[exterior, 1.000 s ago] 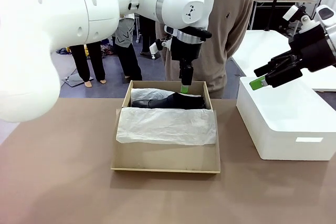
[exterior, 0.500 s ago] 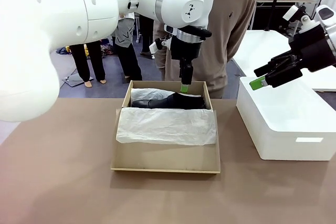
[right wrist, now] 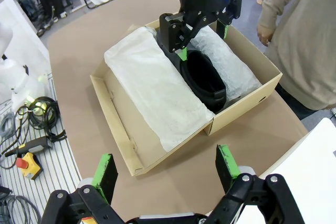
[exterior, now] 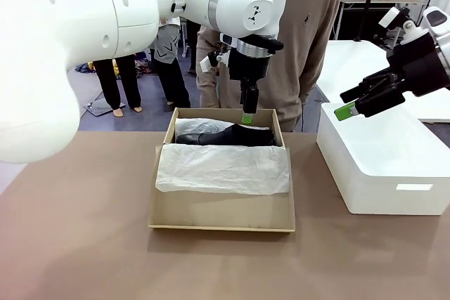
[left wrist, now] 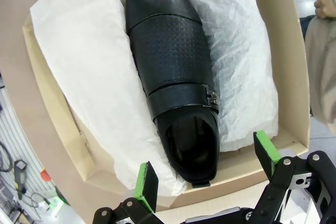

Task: Pack the shoes into the box.
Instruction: Close the Shoes Box.

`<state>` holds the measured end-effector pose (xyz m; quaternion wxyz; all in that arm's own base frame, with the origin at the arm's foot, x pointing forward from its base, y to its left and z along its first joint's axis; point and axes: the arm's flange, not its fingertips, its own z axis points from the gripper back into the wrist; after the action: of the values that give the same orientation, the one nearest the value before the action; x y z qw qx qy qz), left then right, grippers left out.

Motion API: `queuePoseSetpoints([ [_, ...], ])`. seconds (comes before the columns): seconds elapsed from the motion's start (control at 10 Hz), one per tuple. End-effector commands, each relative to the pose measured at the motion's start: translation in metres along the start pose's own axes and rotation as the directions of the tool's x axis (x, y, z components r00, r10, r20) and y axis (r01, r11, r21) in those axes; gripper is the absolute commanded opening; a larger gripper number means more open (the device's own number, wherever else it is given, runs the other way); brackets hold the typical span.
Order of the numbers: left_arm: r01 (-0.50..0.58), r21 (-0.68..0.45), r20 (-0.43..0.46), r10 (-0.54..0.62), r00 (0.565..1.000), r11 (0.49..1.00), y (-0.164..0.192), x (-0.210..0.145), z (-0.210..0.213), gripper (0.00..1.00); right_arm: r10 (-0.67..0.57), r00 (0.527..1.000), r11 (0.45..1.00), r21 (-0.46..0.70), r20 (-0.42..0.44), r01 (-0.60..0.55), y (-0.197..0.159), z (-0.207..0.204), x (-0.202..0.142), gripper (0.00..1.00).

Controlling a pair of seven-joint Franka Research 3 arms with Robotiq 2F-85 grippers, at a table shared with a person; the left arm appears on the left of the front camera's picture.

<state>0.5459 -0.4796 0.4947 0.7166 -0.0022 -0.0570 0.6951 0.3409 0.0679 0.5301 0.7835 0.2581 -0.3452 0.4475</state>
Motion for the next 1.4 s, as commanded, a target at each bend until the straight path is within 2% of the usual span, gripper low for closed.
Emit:
queuePoseSetpoints([
  [0.0, -0.010, 0.004, 0.007, 0.010, 1.000, 1.000, 0.001, 0.001, 0.002, 1.00, 0.022, 0.999, 1.000, 0.013, 0.036, -0.022, -0.002, -0.003, 0.000, 1.00],
  [0.3, 0.000, 0.000, 0.000, 0.000, 1.000, 1.000, 0.000, 0.000, 0.000, 1.00, 0.022, 0.999, 1.000, 0.013, 0.036, -0.022, -0.002, -0.003, 0.000, 1.00],
  [0.5, 0.173, -0.007, 0.049, -0.172, 0.984, 0.985, 0.008, 0.027, 0.011, 1.00, 0.022, 0.999, 1.000, 0.013, 0.036, -0.022, -0.002, -0.003, 0.000, 1.00],
  [0.7, 0.341, -0.012, 0.076, -0.340, 0.938, 0.940, 0.014, 0.065, 0.027, 1.00, 0.022, 0.999, 1.000, 0.013, 0.036, -0.022, -0.002, -0.003, 0.000, 1.00],
  [0.8, 0.444, 0.000, 0.083, -0.442, 0.893, 0.896, 0.015, 0.085, 0.033, 1.00, 0.022, 0.999, 1.000, 0.013, 0.036, -0.022, -0.002, -0.003, 0.000, 1.00],
  [1.0, 0.625, -0.003, 0.033, -0.625, 0.780, 0.780, 0.016, 0.127, 0.045, 1.00, 0.022, 0.999, 1.000, 0.013, 0.036, -0.022, -0.002, -0.003, 0.000, 1.00],
  [1.2, 0.810, -0.022, 0.014, -0.810, 0.587, 0.586, 0.015, 0.166, 0.055, 1.00, 0.022, 0.999, 1.000, 0.013, 0.036, -0.022, -0.002, -0.003, 0.000, 1.00],
  [1.3, 0.881, -0.003, 0.007, -0.881, 0.474, 0.474, 0.015, 0.179, 0.057, 1.00, 0.022, 0.999, 1.000, 0.013, 0.036, -0.022, -0.002, -0.003, 0.000, 1.00],
])
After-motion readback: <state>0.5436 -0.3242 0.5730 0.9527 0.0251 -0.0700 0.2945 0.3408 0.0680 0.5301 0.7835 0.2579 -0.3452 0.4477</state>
